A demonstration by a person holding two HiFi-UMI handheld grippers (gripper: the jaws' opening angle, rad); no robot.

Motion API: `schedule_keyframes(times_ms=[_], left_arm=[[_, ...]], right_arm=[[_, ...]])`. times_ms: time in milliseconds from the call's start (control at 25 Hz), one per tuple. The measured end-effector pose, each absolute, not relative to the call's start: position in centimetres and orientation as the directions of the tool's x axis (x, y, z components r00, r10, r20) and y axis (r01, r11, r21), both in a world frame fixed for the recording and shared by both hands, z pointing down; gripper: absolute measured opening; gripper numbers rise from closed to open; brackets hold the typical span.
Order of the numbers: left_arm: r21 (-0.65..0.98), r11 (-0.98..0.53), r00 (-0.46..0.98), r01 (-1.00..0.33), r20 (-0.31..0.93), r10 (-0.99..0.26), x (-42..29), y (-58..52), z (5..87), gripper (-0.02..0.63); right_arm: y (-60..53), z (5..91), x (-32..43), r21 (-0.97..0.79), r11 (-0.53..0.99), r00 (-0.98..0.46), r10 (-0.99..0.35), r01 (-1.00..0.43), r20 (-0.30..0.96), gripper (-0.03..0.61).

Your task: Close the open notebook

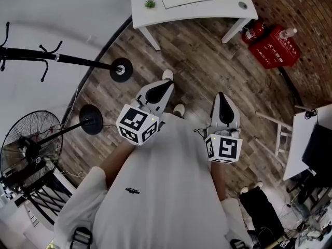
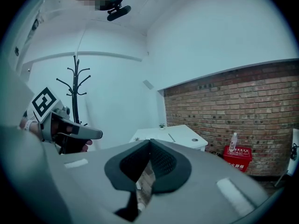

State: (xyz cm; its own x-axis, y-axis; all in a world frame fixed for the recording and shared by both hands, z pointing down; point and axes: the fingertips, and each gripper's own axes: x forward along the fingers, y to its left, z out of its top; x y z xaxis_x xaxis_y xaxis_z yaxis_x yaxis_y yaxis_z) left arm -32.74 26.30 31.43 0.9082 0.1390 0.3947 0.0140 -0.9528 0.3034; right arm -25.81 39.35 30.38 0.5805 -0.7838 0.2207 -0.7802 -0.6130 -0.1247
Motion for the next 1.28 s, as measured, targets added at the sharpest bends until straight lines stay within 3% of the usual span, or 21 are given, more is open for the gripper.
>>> schedule_keyframes(times_ms=[520, 1280], left_arm=[[0.367, -0.93, 0.92, 0.028, 0.353, 0.167, -23.7, 21.6, 32.6, 0.003], [0.44, -0.897, 0.925, 0.045, 0.32, 0.204, -3.4, 4.5, 31.9, 0.003]], right_arm=[[34.1, 31.5, -18.5, -0.115, -0.618, 0.574, -0.772, -0.777, 0.274, 0.008], [16.4, 30.0, 2.5, -0.147, -0.638, 0.575, -0.755, -0.756, 0.315, 0.008]])
